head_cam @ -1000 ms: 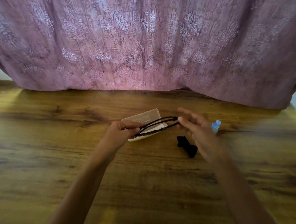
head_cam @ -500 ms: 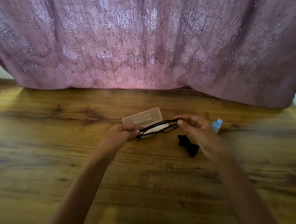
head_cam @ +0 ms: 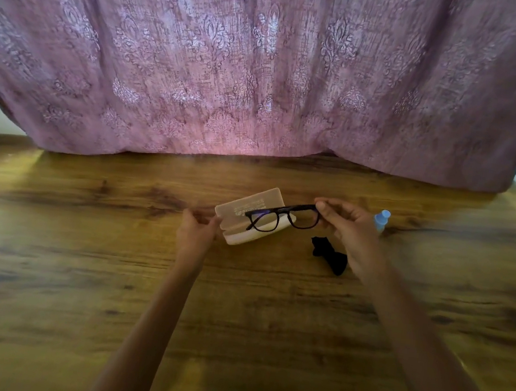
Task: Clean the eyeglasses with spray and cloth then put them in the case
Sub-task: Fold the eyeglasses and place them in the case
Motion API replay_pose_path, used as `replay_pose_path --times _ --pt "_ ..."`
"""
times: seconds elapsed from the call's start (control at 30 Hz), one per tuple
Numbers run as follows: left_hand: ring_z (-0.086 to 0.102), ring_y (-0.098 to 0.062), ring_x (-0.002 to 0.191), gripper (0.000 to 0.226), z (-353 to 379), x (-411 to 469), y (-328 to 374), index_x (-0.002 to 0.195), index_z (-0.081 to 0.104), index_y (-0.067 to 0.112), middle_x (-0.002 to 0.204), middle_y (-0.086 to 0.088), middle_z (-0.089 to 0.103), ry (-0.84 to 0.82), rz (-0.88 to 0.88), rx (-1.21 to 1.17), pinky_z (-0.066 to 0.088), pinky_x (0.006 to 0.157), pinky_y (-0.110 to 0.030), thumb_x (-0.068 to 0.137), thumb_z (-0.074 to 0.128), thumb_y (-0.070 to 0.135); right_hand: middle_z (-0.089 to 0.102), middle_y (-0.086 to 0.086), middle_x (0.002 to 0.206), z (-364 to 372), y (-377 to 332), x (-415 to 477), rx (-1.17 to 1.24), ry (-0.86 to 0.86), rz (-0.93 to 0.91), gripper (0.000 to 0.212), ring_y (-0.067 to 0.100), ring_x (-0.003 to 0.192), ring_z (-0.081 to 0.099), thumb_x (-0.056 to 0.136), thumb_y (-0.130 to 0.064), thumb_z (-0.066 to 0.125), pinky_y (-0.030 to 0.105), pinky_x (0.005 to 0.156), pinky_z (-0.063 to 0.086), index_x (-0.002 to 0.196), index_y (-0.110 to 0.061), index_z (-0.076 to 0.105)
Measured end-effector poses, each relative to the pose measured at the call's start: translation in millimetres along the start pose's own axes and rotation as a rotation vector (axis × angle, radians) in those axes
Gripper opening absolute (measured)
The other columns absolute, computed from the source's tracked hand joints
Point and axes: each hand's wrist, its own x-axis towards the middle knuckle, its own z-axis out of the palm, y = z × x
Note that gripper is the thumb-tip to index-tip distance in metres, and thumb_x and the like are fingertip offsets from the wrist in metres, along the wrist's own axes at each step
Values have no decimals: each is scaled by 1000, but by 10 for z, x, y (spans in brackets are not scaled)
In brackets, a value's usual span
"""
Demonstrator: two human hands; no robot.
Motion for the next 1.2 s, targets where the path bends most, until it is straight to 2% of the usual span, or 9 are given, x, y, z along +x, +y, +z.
replay_pose_path --times 0.17,0.3,0.43,0.6,0.77,0.93,1.0,1.1,1.2 --pt "67 -17 88 37 98 151 -17 121 57 18 107 0 65 -118 77 160 59 80 -39 89 65 35 75 -3 91 -27 17 30 -13 41 -11 15 9 85 68 84 -15 73 21 76 52 99 -18 73" --pt "66 -16 87 27 152 235 -54 117 62 18 106 -2 68 -105 86 176 59 83 -40 91 63 26 75 2 97 -60 39 48 -24 62 -4 17 12 88 68 84 -14 72 24 82 54 101 -16 73" --pt "64 -15 90 25 202 245 -53 116 64 16 105 -3 68 -56 163 209 58 82 -36 92 61 23 74 3 95 -71 56 50 -15 70 3 17 11 85 67 84 -13 72 23 78 54 101 -14 73" --pt "61 -12 83 24 254 184 -34 113 67 11 92 3 65 -16 370 231 48 71 -23 94 60 25 75 1 94 -41 103 102 -61 89 50 15 15 90 69 82 -16 75 27 82 55 96 -18 73" --pt "60 -9 83 25 298 153 -45 114 66 11 96 0 67 8 434 218 51 71 -23 96 58 27 74 4 94 78 136 119 -87 66 82 10 18 92 70 82 -12 74 25 78 57 92 -15 73" --pt "64 -9 81 21 291 132 -68 113 66 14 94 -1 70 16 483 204 58 70 -27 95 59 23 74 0 90 192 237 160 -238 65 75 14 19 90 70 81 -22 78 35 84 58 93 -17 74" --pt "64 -8 79 18 296 127 -83 109 66 16 90 3 67 15 495 211 57 67 -24 95 58 24 74 -2 91 223 274 165 -311 65 46 16 15 89 68 80 -25 78 34 83 57 94 -18 74" --pt "58 3 70 16 302 121 -90 105 67 17 83 9 64 21 505 220 43 56 -7 97 56 26 73 -3 91 262 313 179 -412 80 -7 22 9 85 66 78 -27 80 24 73 52 94 -15 72" --pt "54 9 67 14 311 122 -94 104 67 17 83 9 64 23 506 213 41 52 -5 96 58 24 72 -5 86 285 321 206 -549 76 -50 20 4 79 64 78 -31 79 18 62 44 88 -16 71"
